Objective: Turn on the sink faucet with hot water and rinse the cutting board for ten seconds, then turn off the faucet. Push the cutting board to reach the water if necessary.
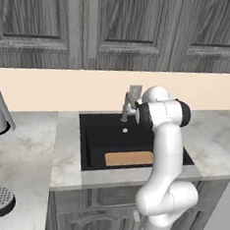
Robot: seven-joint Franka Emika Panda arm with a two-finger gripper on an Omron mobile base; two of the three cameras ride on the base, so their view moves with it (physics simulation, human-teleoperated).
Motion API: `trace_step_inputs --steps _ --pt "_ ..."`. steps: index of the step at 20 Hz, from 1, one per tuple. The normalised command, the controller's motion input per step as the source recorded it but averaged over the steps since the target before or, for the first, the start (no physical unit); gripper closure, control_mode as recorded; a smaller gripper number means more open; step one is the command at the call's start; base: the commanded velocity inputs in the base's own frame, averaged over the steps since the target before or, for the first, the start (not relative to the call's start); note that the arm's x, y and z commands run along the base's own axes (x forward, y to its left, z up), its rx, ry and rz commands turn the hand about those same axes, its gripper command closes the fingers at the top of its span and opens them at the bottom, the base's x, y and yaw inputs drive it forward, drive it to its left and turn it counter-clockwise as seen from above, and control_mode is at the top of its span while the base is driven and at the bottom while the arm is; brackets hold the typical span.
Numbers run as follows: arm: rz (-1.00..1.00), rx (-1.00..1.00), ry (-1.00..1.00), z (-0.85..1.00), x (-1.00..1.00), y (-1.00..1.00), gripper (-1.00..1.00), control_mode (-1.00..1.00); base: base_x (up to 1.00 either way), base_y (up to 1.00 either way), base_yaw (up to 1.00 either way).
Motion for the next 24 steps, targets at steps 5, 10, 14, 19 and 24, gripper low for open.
trace_step_inputs --steps 5,10,14,19,24 --pt "0.05 0.0 0.0 -0.06 -0.48 -0.87 1.0 -1.0 0.0 0.0 0.0" --pt "0.05 0.0 0.0 -0.06 -0.5 -0.85 1.0 -1.0 0.0 0.0 0.0" --pt "0.05 0.0 0.0 -0.12 -0.57 -0.82 1.0 -1.0 0.0 0.0 0.0" --pt "0.06 0.0 0.0 -0.15 -0.66 -0.84 1.0 -1.0 0.0 0.0 0.0" --pt "0.07 0.0 0.02 -0.14 -0.7 -0.91 1.0 -1.0 0.0 0.0 0.0"
